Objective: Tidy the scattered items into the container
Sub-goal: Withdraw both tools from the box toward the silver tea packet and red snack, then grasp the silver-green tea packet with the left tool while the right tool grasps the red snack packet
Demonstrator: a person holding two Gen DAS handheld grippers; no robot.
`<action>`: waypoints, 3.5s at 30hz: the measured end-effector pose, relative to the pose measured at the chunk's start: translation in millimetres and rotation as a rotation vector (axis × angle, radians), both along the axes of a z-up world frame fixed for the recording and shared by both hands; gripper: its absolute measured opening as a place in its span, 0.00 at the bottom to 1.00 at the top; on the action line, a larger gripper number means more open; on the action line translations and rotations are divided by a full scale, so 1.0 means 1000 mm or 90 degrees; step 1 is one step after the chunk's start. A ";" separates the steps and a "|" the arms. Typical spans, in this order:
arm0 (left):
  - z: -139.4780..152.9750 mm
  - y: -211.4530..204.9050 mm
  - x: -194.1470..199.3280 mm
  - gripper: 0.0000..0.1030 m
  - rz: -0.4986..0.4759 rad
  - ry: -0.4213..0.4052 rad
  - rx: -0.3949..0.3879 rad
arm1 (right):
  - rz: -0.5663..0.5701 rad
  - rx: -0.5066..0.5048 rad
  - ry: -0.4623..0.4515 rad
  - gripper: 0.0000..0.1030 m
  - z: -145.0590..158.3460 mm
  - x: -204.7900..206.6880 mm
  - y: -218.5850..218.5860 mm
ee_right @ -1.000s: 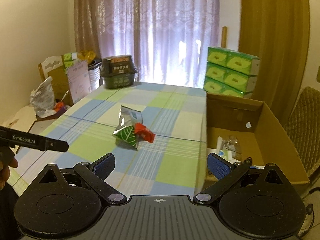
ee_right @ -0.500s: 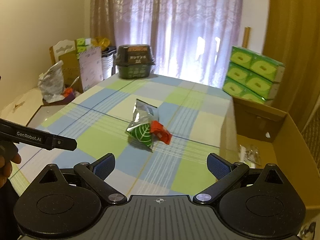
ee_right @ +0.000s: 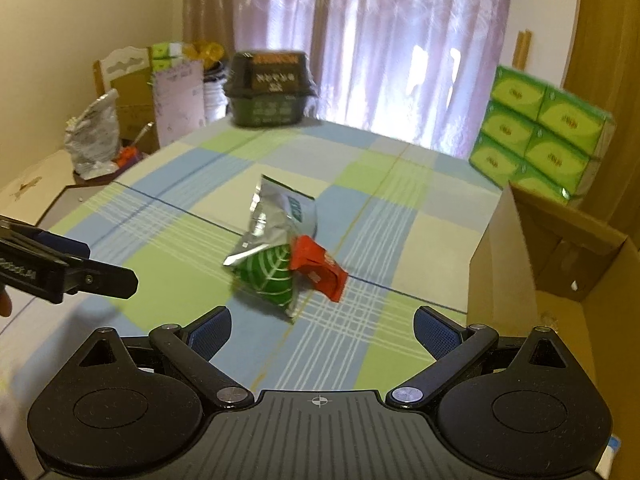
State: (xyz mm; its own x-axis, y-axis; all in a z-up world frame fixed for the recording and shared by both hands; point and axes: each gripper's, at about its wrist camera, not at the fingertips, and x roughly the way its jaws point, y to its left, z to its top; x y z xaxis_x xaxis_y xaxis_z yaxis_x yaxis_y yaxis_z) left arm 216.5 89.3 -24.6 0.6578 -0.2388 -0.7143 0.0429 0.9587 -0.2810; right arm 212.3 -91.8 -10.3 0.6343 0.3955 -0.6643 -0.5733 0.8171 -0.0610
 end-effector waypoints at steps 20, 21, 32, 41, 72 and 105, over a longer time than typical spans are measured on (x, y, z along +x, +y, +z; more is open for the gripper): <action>-0.057 -0.029 0.111 0.78 -0.016 0.052 -0.048 | -0.012 -0.003 0.074 0.99 -0.059 0.038 -0.001; -0.059 -0.029 0.114 0.77 -0.020 0.056 -0.048 | -0.013 -0.003 0.076 0.99 -0.060 0.039 -0.001; -0.059 -0.014 0.108 0.29 -0.041 0.060 -0.050 | -0.009 0.000 0.077 0.99 -0.064 0.051 0.010; -0.044 0.012 0.092 0.25 -0.053 0.050 0.045 | 0.020 -0.034 0.039 0.99 -0.066 0.079 0.036; -0.045 -0.032 0.124 0.75 -0.161 -0.012 0.155 | -0.044 0.025 0.089 0.37 -0.069 0.062 0.016; -0.020 -0.027 -0.032 0.70 -0.285 0.127 0.180 | 0.012 0.019 0.115 0.39 -0.058 -0.061 -0.024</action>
State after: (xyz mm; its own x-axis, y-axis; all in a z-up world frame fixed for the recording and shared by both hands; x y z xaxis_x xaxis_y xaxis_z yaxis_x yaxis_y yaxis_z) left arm 184.5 62.3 -44.5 0.3825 -0.2446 -0.8910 0.4351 0.8984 -0.0598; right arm 151.5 -115.4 -68.2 0.4979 0.4279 -0.7544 -0.5886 0.8056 0.0685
